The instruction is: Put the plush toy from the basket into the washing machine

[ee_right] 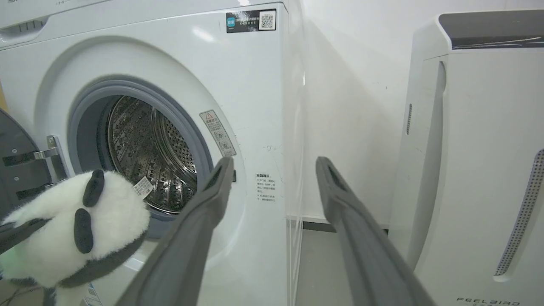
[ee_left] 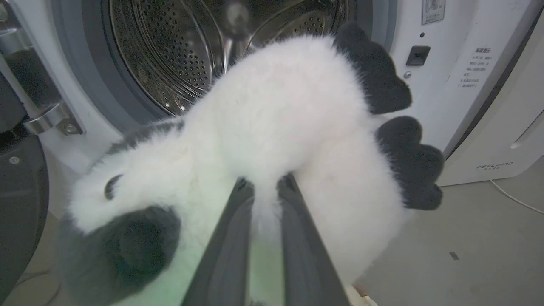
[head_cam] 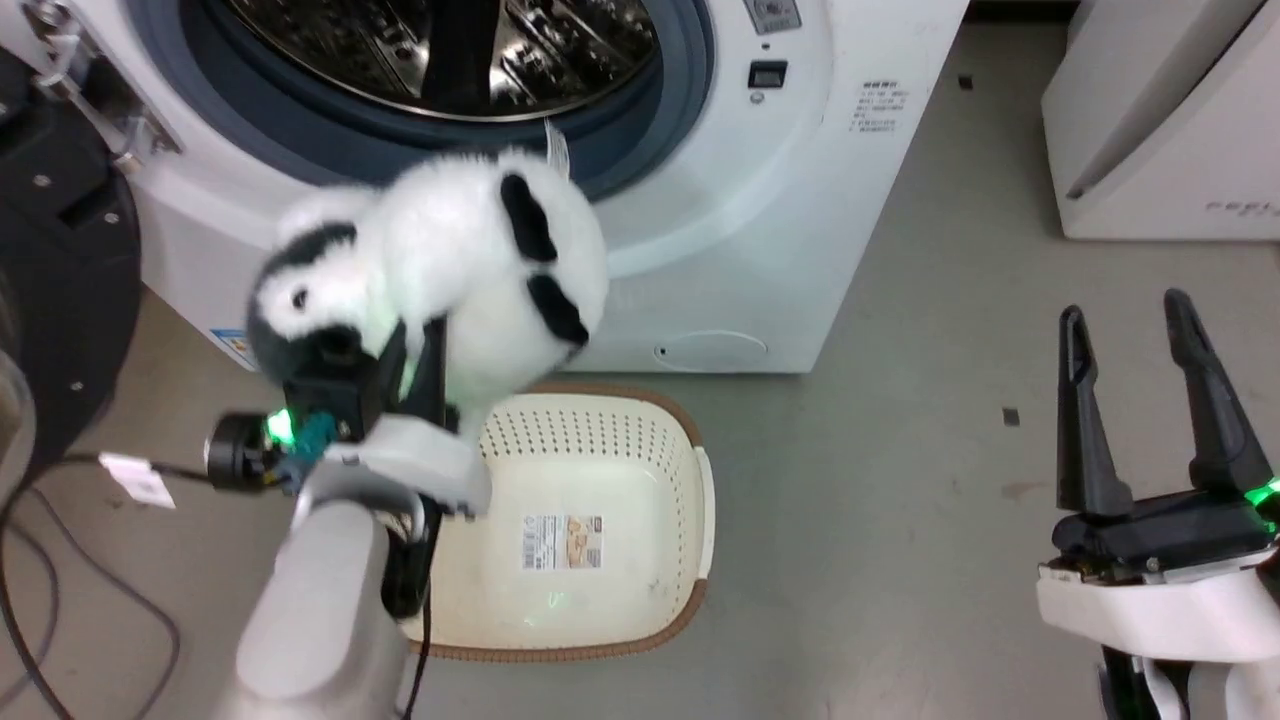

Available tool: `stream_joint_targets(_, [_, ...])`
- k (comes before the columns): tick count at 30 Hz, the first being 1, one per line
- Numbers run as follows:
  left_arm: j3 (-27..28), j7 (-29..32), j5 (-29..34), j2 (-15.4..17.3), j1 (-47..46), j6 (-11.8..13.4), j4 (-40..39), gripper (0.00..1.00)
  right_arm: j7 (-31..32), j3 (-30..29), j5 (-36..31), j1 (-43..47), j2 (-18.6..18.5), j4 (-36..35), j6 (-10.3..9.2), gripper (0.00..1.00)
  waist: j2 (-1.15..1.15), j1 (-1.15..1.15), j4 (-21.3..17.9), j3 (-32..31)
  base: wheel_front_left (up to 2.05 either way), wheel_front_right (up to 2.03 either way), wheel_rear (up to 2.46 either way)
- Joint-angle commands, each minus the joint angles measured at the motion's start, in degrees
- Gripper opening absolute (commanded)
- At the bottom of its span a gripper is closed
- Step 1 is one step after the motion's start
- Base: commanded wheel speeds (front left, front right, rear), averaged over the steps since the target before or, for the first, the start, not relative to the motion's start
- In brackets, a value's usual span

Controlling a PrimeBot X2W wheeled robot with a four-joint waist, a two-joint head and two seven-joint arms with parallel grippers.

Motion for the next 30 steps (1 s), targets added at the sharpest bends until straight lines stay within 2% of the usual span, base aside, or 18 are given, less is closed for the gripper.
stream_joint_targets(1, [0.68, -0.32, 0.39, 0.03, -2.72, 0.04, -0.46, 0.0, -0.25, -0.1, 0.3, -1.33, 0.0, -0.42, -0.04, 1.0, 0.0, 0.01, -0.68, 1.83, 0.0, 0.0, 0.0])
stream_joint_targets(13, [5.67, -0.32, 2.24, 2.78, -17.51, -0.1, 3.38, 0.0, -0.25, 0.22, 1.54, -6.44, 0.0, -1.47, -0.04, 1.0, 0.0, 0.01, -5.72, 12.54, 0.0, 0.0, 0.0])
stream_joint_targets(20, [9.07, -0.32, 3.37, 7.35, -31.26, 0.04, 6.55, 0.0, -0.25, 0.58, 3.56, -10.59, 0.0, -2.28, -0.04, 1.0, 0.0, 0.01, -10.46, 21.02, 0.0, 0.0, 0.0])
stream_joint_targets(30, [10.63, -0.32, 4.67, 12.11, -44.34, 0.3, 11.82, 0.0, -0.25, 1.14, 6.07, -13.32, 0.0, -2.92, -0.04, 1.0, 0.0, 0.01, -15.4, 27.34, 0.0, 0.0, 0.0])
